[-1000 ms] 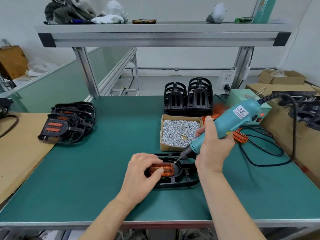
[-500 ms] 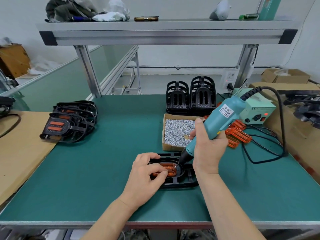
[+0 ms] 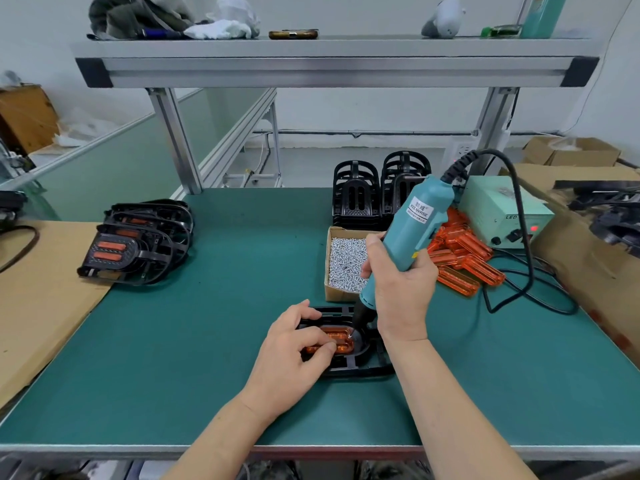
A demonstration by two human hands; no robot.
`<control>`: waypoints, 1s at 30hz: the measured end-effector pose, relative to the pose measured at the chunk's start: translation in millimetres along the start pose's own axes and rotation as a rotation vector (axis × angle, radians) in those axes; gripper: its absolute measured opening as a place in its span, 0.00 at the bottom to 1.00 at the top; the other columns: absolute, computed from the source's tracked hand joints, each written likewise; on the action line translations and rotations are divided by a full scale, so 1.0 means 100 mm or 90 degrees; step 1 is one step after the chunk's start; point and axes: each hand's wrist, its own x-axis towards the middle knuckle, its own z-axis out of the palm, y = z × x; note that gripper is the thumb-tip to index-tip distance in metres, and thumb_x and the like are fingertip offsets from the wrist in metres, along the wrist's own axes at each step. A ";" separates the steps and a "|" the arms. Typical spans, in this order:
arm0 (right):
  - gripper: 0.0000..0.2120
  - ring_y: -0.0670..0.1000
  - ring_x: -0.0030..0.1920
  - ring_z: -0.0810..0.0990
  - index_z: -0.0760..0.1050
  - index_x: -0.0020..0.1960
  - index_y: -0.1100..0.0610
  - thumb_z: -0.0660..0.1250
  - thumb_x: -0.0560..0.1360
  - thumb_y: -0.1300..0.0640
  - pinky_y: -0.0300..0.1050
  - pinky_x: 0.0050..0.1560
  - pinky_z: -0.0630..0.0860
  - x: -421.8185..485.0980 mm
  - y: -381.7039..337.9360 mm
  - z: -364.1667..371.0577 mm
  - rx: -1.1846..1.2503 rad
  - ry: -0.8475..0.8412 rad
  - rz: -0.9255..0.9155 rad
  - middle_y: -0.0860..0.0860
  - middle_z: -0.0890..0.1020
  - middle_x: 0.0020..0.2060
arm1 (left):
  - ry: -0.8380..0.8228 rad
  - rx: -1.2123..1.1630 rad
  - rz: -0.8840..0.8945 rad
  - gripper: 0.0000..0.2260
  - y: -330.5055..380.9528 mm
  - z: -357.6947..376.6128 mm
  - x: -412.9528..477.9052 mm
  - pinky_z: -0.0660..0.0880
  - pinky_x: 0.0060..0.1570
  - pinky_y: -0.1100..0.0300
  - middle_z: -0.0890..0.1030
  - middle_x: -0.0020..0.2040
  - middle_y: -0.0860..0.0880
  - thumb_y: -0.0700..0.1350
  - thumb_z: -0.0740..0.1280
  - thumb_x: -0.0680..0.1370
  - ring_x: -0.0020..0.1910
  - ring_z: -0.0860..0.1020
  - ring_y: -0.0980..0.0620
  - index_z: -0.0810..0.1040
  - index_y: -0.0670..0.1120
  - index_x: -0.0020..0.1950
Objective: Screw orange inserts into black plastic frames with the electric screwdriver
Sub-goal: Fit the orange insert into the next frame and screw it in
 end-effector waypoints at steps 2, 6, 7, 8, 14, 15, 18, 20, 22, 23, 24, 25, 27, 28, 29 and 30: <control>0.09 0.48 0.28 0.74 0.76 0.39 0.53 0.72 0.75 0.63 0.40 0.31 0.74 0.00 0.01 0.01 0.001 0.002 0.001 0.50 0.77 0.27 | 0.001 -0.004 -0.006 0.07 0.01 0.00 0.01 0.68 0.68 0.48 0.75 0.59 0.56 0.50 0.69 0.74 0.72 0.68 0.55 0.85 0.51 0.41; 0.07 0.47 0.26 0.74 0.75 0.39 0.54 0.72 0.73 0.60 0.39 0.30 0.73 0.01 0.00 0.04 -0.001 0.019 0.011 0.49 0.76 0.26 | -0.004 0.001 0.001 0.05 0.02 -0.01 0.02 0.68 0.68 0.47 0.75 0.58 0.54 0.46 0.71 0.75 0.72 0.69 0.53 0.85 0.49 0.41; 0.08 0.47 0.26 0.73 0.75 0.38 0.55 0.72 0.73 0.60 0.38 0.30 0.72 0.01 0.00 0.05 -0.007 0.020 0.010 0.48 0.76 0.25 | -0.005 0.006 0.002 0.05 0.03 -0.01 0.02 0.68 0.68 0.47 0.75 0.58 0.53 0.45 0.72 0.76 0.72 0.69 0.53 0.85 0.49 0.41; 0.08 0.47 0.25 0.73 0.74 0.38 0.55 0.72 0.72 0.60 0.38 0.29 0.72 0.01 0.01 0.05 -0.013 0.018 0.009 0.48 0.75 0.25 | -0.004 0.009 0.000 0.04 0.03 -0.01 0.02 0.68 0.68 0.47 0.75 0.58 0.53 0.43 0.72 0.76 0.72 0.69 0.52 0.85 0.48 0.41; 0.08 0.51 0.26 0.71 0.73 0.38 0.58 0.72 0.70 0.59 0.43 0.28 0.70 0.00 0.07 0.10 -0.031 -0.008 0.012 0.51 0.74 0.26 | -0.005 0.016 -0.002 0.04 0.03 -0.01 0.02 0.67 0.68 0.48 0.75 0.58 0.52 0.41 0.73 0.76 0.72 0.69 0.52 0.85 0.47 0.42; 0.08 0.51 0.26 0.71 0.73 0.38 0.58 0.72 0.70 0.60 0.43 0.28 0.70 0.00 0.07 0.10 -0.028 -0.011 0.014 0.51 0.74 0.26 | -0.007 0.015 -0.001 0.04 0.03 -0.01 0.02 0.67 0.69 0.48 0.75 0.58 0.52 0.42 0.73 0.76 0.72 0.69 0.52 0.85 0.47 0.42; 0.09 0.48 0.25 0.72 0.74 0.38 0.57 0.72 0.73 0.63 0.39 0.29 0.72 0.01 0.06 0.07 -0.028 -0.029 0.016 0.49 0.74 0.25 | -0.003 0.017 -0.001 0.04 0.04 -0.01 0.02 0.67 0.68 0.47 0.75 0.57 0.51 0.42 0.73 0.76 0.72 0.69 0.51 0.85 0.46 0.41; 0.10 0.47 0.25 0.72 0.74 0.39 0.56 0.72 0.75 0.64 0.38 0.30 0.73 0.02 0.05 0.04 -0.021 -0.042 0.022 0.49 0.75 0.24 | 0.000 0.013 -0.006 0.05 0.04 -0.01 0.02 0.68 0.68 0.47 0.76 0.57 0.52 0.45 0.72 0.75 0.71 0.69 0.51 0.85 0.47 0.41; 0.10 0.47 0.25 0.72 0.75 0.39 0.54 0.72 0.76 0.64 0.40 0.30 0.73 0.02 0.02 0.03 0.000 -0.062 0.023 0.48 0.75 0.25 | -0.002 0.010 -0.010 0.06 0.05 -0.01 0.02 0.67 0.68 0.46 0.76 0.57 0.52 0.46 0.71 0.76 0.71 0.69 0.51 0.85 0.47 0.40; 0.09 0.48 0.25 0.72 0.76 0.39 0.54 0.72 0.76 0.63 0.41 0.30 0.73 0.03 -0.01 0.03 0.013 -0.074 0.022 0.49 0.75 0.25 | -0.006 0.010 -0.016 0.06 0.05 -0.01 0.02 0.67 0.68 0.46 0.75 0.58 0.53 0.45 0.72 0.76 0.72 0.69 0.51 0.85 0.47 0.41; 0.08 0.49 0.25 0.72 0.76 0.39 0.54 0.71 0.75 0.62 0.41 0.31 0.73 0.04 -0.04 0.03 0.024 -0.083 0.019 0.49 0.75 0.25 | -0.008 0.010 -0.024 0.05 0.06 -0.01 0.02 0.67 0.68 0.46 0.75 0.58 0.53 0.44 0.72 0.76 0.72 0.69 0.52 0.85 0.48 0.40; 0.07 0.49 0.26 0.72 0.76 0.40 0.55 0.71 0.75 0.61 0.42 0.31 0.73 0.07 -0.07 0.03 0.036 -0.088 0.014 0.50 0.75 0.25 | -0.009 0.011 -0.030 0.05 0.06 -0.01 0.02 0.67 0.68 0.46 0.75 0.58 0.53 0.43 0.73 0.76 0.72 0.69 0.52 0.85 0.48 0.40; 0.05 0.50 0.26 0.73 0.76 0.42 0.56 0.71 0.74 0.60 0.42 0.32 0.73 0.15 -0.11 0.02 0.057 -0.084 0.007 0.50 0.75 0.26 | -0.008 0.009 -0.036 0.05 0.06 -0.02 0.02 0.68 0.67 0.47 0.75 0.58 0.54 0.42 0.73 0.76 0.72 0.69 0.53 0.85 0.48 0.40; 0.05 0.50 0.26 0.73 0.75 0.43 0.56 0.72 0.74 0.59 0.42 0.32 0.73 0.18 -0.11 0.00 0.062 -0.072 0.008 0.50 0.75 0.26 | -0.007 0.006 -0.035 0.06 0.07 -0.02 0.01 0.68 0.67 0.47 0.75 0.58 0.54 0.42 0.73 0.76 0.72 0.69 0.53 0.85 0.48 0.40; 0.06 0.49 0.26 0.73 0.75 0.44 0.57 0.72 0.74 0.58 0.42 0.32 0.73 0.21 -0.09 -0.01 0.066 -0.052 0.014 0.50 0.75 0.26 | -0.006 0.003 -0.032 0.06 0.07 -0.02 0.01 0.68 0.67 0.47 0.75 0.58 0.55 0.42 0.73 0.76 0.72 0.69 0.53 0.85 0.48 0.40; 0.08 0.49 0.26 0.74 0.74 0.45 0.58 0.73 0.74 0.57 0.42 0.32 0.73 0.23 -0.05 -0.03 0.073 -0.025 0.032 0.50 0.75 0.26 | -0.004 -0.001 -0.028 0.06 0.07 -0.03 0.00 0.68 0.67 0.47 0.75 0.57 0.55 0.41 0.73 0.76 0.72 0.69 0.54 0.85 0.48 0.39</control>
